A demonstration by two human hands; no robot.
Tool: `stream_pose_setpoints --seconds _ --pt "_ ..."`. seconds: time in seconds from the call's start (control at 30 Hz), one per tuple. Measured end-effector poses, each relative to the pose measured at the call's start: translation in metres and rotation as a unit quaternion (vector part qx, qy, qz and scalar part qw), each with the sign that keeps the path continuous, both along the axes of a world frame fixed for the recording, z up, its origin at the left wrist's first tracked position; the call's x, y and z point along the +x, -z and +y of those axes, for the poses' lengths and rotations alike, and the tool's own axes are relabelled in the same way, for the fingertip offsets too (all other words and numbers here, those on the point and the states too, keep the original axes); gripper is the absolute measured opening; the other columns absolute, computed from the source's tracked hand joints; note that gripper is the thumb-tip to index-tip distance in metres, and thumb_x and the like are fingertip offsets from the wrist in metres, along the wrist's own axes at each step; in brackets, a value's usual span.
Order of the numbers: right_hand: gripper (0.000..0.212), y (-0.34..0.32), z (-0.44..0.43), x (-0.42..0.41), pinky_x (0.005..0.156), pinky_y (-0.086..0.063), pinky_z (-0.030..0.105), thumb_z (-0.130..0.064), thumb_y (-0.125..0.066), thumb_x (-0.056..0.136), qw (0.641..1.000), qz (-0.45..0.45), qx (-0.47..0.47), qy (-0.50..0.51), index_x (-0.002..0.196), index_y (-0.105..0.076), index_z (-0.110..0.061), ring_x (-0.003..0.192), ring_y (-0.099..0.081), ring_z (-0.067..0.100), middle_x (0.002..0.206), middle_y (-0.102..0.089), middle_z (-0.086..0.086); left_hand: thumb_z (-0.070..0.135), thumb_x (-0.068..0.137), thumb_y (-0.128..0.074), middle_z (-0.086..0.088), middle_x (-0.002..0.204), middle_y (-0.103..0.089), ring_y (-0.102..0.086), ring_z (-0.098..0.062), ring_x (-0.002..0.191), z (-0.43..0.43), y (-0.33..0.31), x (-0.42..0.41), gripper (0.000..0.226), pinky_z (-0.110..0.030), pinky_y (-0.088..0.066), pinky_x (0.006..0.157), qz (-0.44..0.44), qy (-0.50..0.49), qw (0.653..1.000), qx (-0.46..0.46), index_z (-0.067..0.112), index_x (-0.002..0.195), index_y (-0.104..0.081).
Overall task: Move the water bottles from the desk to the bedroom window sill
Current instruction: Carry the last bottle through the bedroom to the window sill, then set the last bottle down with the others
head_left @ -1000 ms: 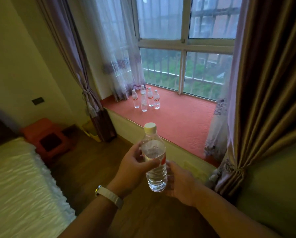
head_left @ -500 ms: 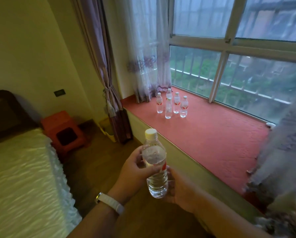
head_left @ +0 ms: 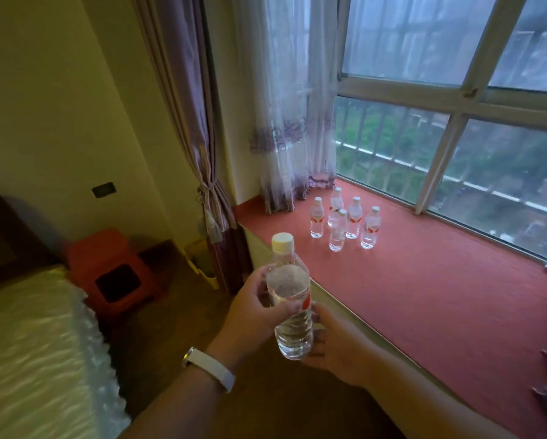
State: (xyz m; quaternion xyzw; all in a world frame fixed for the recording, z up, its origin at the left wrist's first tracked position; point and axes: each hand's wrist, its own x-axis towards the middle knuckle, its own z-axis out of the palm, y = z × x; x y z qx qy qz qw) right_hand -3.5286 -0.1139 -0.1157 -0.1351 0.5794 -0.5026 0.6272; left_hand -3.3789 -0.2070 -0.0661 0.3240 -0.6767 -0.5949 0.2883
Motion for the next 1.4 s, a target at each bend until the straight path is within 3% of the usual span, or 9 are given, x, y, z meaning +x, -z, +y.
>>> stream_pose_setpoints --seconds 0.13,0.3,0.6,0.73,0.87,0.93,1.13,1.3,1.4 --pt "0.055 0.015 -0.047 -0.021 0.090 -0.058 0.042 -0.057 -0.057 0.089 1.000 -0.006 0.012 0.010 0.122 -0.062 -0.013 0.105 -0.071 0.032 0.117 -0.071 0.019 0.020 0.074 -0.086 0.011 0.117 -0.067 -0.064 0.005 0.102 -0.050 0.013 -0.023 0.056 -0.028 -0.053 0.092 -0.032 0.009 0.999 -0.006 0.044 0.114 -0.053" --pt "0.055 0.039 -0.109 -0.062 0.085 -0.057 0.040 -0.056 -0.056 0.090 0.999 -0.016 0.028 0.018 0.123 -0.060 -0.012 0.106 -0.070 0.032 0.119 -0.069 0.019 0.038 0.064 -0.086 0.006 0.117 -0.070 -0.066 -0.011 0.110 -0.117 0.039 -0.069 0.069 -0.046 -0.053 0.098 -0.061 0.013 0.998 0.001 0.034 0.126 -0.057" --pt "0.044 0.046 -0.223 -0.167 0.101 -0.051 0.051 -0.045 -0.063 0.089 0.998 -0.027 0.020 0.052 0.116 -0.066 -0.011 0.107 -0.069 0.033 0.111 -0.073 0.016 0.021 0.069 -0.088 0.004 0.110 -0.073 -0.069 -0.012 0.102 -0.231 0.044 -0.180 0.056 -0.035 -0.056 0.092 -0.087 0.013 0.996 0.015 0.027 0.117 -0.060" --pt "0.033 0.038 -0.251 -0.213 0.089 -0.057 0.043 -0.038 -0.062 0.092 0.995 -0.029 0.020 0.094 0.110 -0.067 -0.010 0.098 -0.071 0.028 0.102 -0.074 0.013 0.011 0.072 -0.086 0.002 0.110 -0.072 -0.069 -0.011 0.101 -0.262 0.043 -0.229 0.054 -0.028 -0.056 0.087 -0.080 0.038 0.996 0.012 0.024 0.117 -0.059" --pt "0.036 0.036 -0.257 -0.249 0.093 -0.057 0.044 -0.036 -0.063 0.092 0.987 -0.056 0.007 0.148 0.115 -0.067 -0.008 0.103 -0.071 0.031 0.111 -0.073 0.017 0.011 0.072 -0.086 0.002 0.109 -0.072 -0.069 -0.012 0.100 -0.281 0.046 -0.278 0.054 -0.026 -0.055 0.083 -0.075 0.081 0.994 0.013 0.026 0.115 -0.058" --pt "0.037 0.042 -0.257 -0.266 0.083 -0.059 0.039 -0.037 -0.061 0.093 0.984 -0.057 0.010 0.167 0.116 -0.066 -0.008 0.098 -0.073 0.030 0.107 -0.075 0.016 0.009 0.071 -0.087 0.002 0.108 -0.073 -0.070 -0.013 0.100 -0.287 0.053 -0.303 0.054 -0.026 -0.055 0.081 -0.080 0.110 0.990 0.019 0.028 0.113 -0.059" --pt "0.025 0.072 -0.257 -0.316 0.078 -0.052 0.034 -0.036 -0.058 0.093 0.960 -0.047 0.048 0.272 0.099 -0.068 -0.014 0.078 -0.071 0.019 0.074 -0.076 0.001 0.018 0.064 -0.088 0.004 0.106 -0.073 -0.071 -0.014 0.098 -0.298 0.080 -0.374 0.057 -0.035 -0.058 0.085 -0.106 0.193 0.975 0.009 0.032 0.112 -0.059" --pt "0.021 0.097 -0.260 -0.353 0.084 -0.049 0.036 -0.036 -0.058 0.091 0.933 -0.057 0.078 0.347 0.095 -0.068 -0.017 0.082 -0.069 0.018 0.077 -0.074 0.000 0.020 0.062 -0.085 0.000 0.103 -0.073 -0.071 -0.015 0.095 -0.307 0.108 -0.430 0.056 -0.043 -0.058 0.088 -0.106 0.244 0.964 0.014 0.024 0.112 -0.060" --pt "0.020 0.113 -0.264 -0.371 0.075 -0.050 0.031 -0.035 -0.058 0.092 0.917 -0.056 0.096 0.382 0.094 -0.069 -0.018 0.080 -0.069 0.015 0.075 -0.074 -0.004 0.015 0.066 -0.086 0.002 0.102 -0.073 -0.071 -0.012 0.095 -0.315 0.131 -0.458 0.055 -0.041 -0.058 0.087 -0.112 0.273 0.956 0.013 0.024 0.113 -0.058"
